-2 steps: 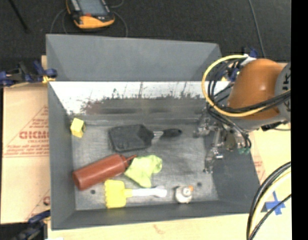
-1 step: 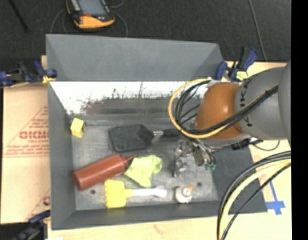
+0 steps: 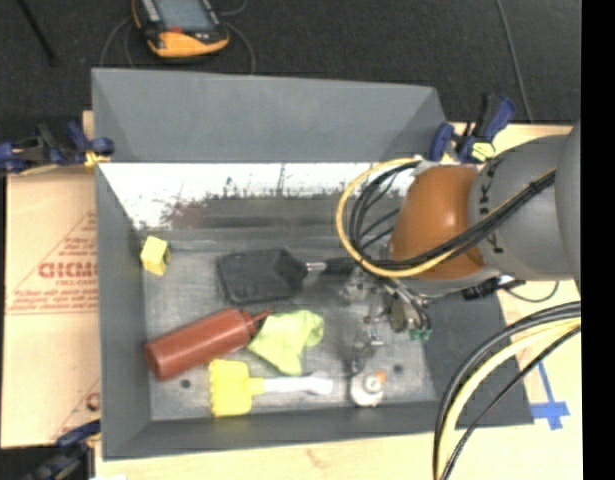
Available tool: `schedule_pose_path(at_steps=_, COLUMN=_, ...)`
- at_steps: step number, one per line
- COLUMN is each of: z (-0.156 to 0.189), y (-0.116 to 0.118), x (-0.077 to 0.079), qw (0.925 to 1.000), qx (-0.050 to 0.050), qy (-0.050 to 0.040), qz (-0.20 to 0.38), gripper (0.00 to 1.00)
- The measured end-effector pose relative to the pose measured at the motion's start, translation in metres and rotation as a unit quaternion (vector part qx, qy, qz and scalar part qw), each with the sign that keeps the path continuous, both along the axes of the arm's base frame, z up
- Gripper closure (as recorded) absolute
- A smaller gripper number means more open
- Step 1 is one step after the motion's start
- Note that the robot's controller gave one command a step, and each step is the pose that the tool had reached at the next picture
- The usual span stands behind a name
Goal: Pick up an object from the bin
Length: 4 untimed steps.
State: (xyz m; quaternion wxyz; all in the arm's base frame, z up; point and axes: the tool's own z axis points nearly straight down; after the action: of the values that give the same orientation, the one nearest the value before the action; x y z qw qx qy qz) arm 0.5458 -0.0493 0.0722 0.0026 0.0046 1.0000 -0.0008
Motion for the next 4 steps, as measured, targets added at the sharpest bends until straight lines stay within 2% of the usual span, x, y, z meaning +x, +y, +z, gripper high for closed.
schedule_pose_path(at_steps=1, z=0.0, y=0.0, x=0.0, qw=1.0, qx=0.0, qy=0.0, qz=0.0, gripper=0.0)
schedule_pose_path(at_steps=2, z=0.001, y=0.037, x=-0.006, qw=0.9998, qx=-0.002, qy=-0.0027, qz=0.019, gripper=0.0)
schedule_pose_path(at_steps=3, z=0.0, y=0.081, x=0.018, qw=0.9987, qx=-0.001, qy=0.001, qz=0.051, gripper=0.0)
schedule_pose_path(at_steps=4, z=0.002, y=0.105, x=0.023, qw=0.9909, qx=0.0, qy=-0.0006, qz=0.135, gripper=1.0)
